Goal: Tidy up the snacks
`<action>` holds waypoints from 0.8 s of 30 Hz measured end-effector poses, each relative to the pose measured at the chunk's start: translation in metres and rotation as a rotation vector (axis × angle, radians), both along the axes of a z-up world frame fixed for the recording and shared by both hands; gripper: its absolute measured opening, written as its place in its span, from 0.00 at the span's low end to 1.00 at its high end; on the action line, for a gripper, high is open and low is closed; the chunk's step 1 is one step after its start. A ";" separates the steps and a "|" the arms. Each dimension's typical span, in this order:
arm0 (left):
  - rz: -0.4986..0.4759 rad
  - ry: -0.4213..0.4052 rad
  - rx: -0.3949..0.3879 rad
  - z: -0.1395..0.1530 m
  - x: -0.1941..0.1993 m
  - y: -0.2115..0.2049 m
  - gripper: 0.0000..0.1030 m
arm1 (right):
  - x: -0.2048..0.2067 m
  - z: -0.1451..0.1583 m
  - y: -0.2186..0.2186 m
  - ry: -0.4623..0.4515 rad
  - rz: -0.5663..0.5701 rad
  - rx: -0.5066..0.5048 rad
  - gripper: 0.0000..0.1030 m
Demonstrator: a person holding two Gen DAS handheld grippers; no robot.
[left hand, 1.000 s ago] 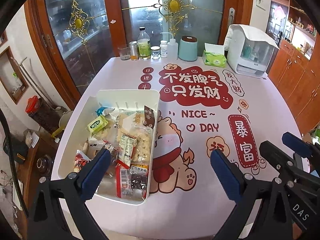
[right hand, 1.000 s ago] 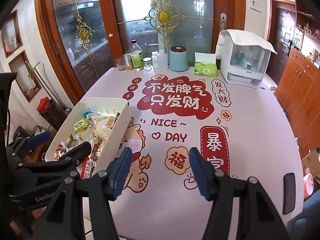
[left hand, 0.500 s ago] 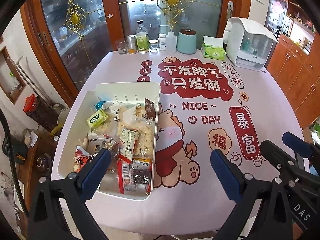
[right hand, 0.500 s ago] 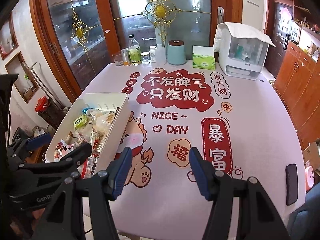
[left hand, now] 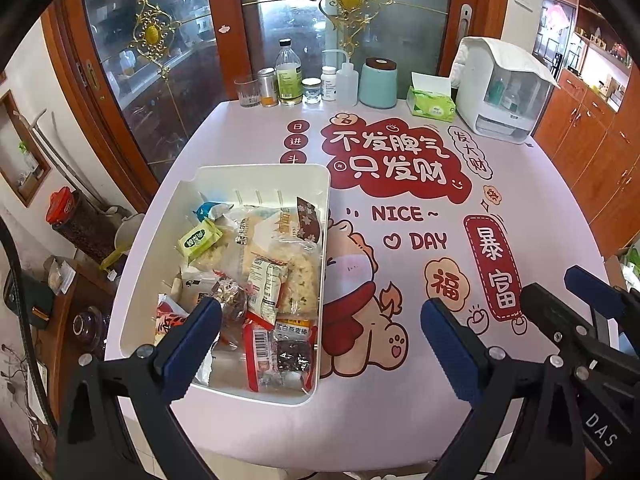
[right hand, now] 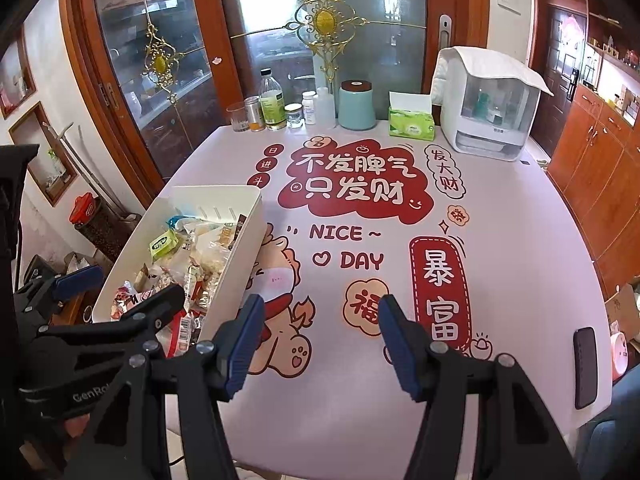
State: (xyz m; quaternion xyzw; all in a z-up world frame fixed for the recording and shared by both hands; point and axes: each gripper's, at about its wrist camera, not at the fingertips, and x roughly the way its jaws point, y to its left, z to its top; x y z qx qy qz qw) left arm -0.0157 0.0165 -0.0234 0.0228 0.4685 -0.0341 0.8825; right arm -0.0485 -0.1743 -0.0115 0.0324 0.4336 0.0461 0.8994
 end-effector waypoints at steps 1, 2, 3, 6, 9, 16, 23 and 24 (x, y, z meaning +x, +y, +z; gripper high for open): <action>0.001 0.001 0.000 0.000 0.001 0.002 0.96 | 0.000 0.000 0.002 0.000 0.001 -0.001 0.58; 0.002 0.000 0.001 0.000 0.002 0.002 0.96 | 0.000 0.000 0.004 0.000 0.003 -0.003 0.58; 0.001 0.000 0.002 0.000 0.002 0.003 0.96 | 0.001 0.000 0.006 0.000 0.004 -0.006 0.58; -0.001 -0.002 0.003 0.000 0.004 0.006 0.96 | 0.002 0.000 0.010 -0.001 0.002 -0.006 0.58; 0.000 0.005 0.002 0.000 0.005 0.007 0.96 | 0.002 0.000 0.009 0.005 0.002 -0.004 0.58; 0.000 0.010 0.002 -0.001 0.007 0.011 0.96 | 0.007 -0.001 0.018 0.020 -0.005 0.002 0.58; 0.000 0.018 0.004 -0.003 0.009 0.023 0.96 | 0.008 -0.003 0.026 0.025 -0.007 0.007 0.58; 0.001 0.020 0.005 -0.003 0.009 0.023 0.96 | 0.008 -0.003 0.026 0.025 -0.007 0.006 0.58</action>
